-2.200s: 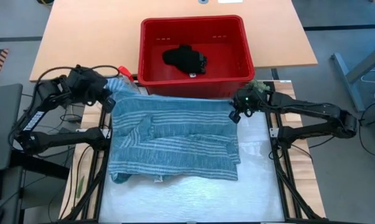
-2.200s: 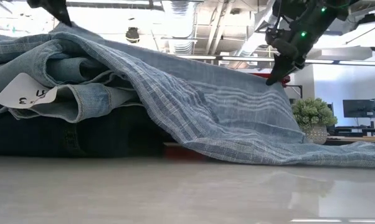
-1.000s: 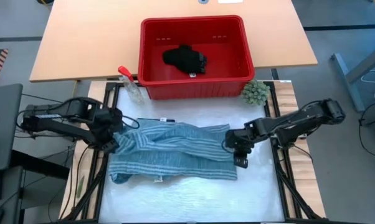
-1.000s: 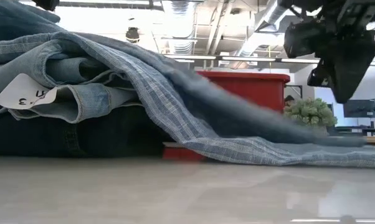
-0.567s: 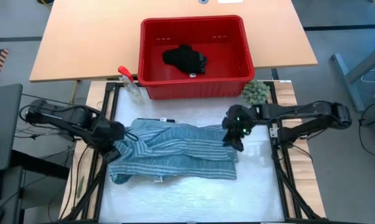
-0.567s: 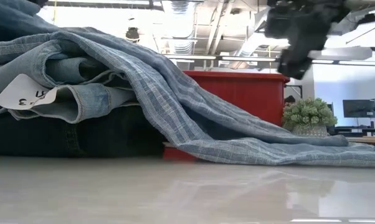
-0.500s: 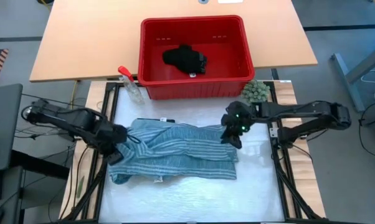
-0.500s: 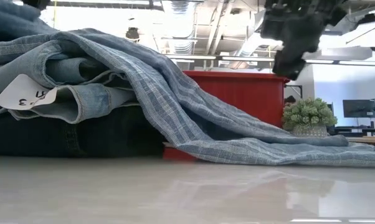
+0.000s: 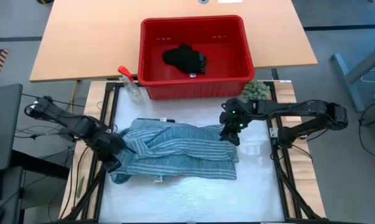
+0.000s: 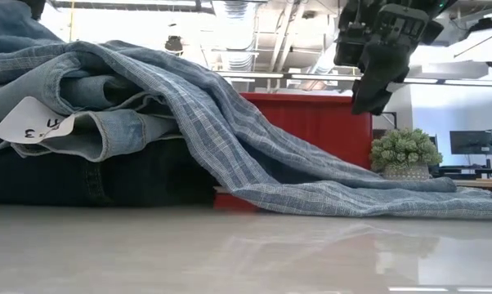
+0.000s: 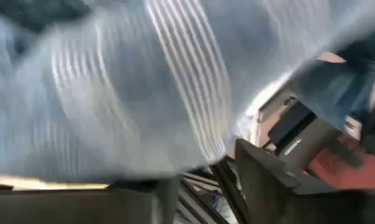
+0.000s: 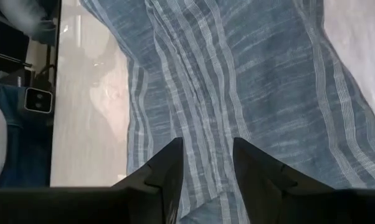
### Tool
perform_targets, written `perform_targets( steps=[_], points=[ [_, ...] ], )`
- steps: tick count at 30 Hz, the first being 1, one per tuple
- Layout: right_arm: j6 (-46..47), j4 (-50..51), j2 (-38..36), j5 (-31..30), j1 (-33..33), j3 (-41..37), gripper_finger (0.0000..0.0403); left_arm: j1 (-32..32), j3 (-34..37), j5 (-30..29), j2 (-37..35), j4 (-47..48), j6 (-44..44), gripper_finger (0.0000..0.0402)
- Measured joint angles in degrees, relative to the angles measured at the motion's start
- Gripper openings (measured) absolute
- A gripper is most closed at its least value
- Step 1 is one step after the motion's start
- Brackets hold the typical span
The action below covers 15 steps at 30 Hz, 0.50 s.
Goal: Fold Laundry from Bin
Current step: Fold the light blue polo shirt
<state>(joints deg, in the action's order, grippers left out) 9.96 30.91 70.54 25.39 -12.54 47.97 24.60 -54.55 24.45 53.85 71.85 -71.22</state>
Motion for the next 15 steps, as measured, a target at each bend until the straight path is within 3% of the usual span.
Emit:
perform_targets(
  steps=[3,7,11,13,15],
  points=[
    [0.05,0.16,0.0,1.47,-0.67,0.0,0.0164,0.0,-3.29,-2.15,-2.68,2.25,-1.72,0.0172],
    [1.77,2.76,-0.02,2.04,-1.79,-0.71,0.0164,-0.02,-10.15,-9.34,-5.86,11.36,-8.28,0.0192],
    [12.79,1.07,-0.07,3.39,-3.05,-5.26,0.0164,-0.01,-15.58,-25.77,-7.32,13.23,-11.15,0.0194],
    [19.66,0.78,-0.07,3.4,-2.31,-7.79,0.0164,-0.03,-15.81,-35.75,-7.0,7.15,-6.75,0.0194],
    [25.12,1.28,-0.55,3.31,-0.54,-9.92,0.0166,-0.19,-14.7,-41.38,-5.08,-0.74,0.64,0.0194]
  ],
)
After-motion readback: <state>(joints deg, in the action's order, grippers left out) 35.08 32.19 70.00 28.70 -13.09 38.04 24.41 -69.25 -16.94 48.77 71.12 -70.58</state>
